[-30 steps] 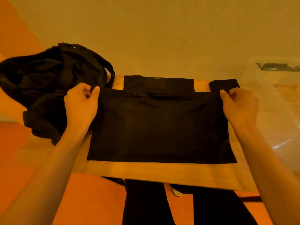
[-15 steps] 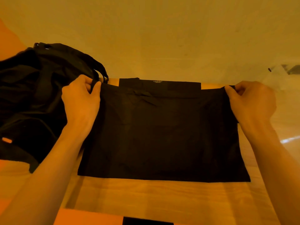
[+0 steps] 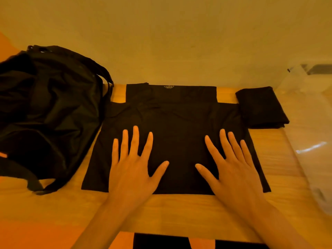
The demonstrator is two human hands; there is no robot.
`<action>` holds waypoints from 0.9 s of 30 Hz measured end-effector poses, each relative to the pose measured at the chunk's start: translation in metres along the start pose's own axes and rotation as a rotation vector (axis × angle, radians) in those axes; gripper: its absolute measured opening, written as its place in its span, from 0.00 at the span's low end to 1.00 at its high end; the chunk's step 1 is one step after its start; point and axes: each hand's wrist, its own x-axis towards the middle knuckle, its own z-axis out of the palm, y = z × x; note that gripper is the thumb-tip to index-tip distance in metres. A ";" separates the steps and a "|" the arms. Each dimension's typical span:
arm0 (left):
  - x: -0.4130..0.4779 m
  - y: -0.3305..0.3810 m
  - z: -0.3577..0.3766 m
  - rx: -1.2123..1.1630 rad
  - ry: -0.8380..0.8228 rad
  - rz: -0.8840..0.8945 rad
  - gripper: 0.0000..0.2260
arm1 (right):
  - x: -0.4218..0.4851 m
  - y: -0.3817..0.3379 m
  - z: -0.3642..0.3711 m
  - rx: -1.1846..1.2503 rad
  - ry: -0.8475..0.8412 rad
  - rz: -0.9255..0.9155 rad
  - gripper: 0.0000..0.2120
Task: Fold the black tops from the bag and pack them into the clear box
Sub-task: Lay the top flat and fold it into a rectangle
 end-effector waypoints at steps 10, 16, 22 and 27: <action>-0.048 0.003 0.006 -0.013 -0.057 -0.041 0.42 | -0.042 -0.002 0.002 -0.018 -0.055 -0.018 0.43; -0.083 0.002 0.013 -0.008 -0.041 -0.047 0.41 | -0.068 -0.006 0.011 -0.025 -0.036 0.001 0.43; -0.105 0.004 0.010 -0.028 -0.067 -0.055 0.42 | -0.090 -0.004 0.013 -0.033 -0.046 -0.038 0.43; -0.094 0.009 -0.010 -0.122 -0.021 -0.091 0.42 | -0.068 -0.003 -0.016 0.074 -0.053 0.053 0.44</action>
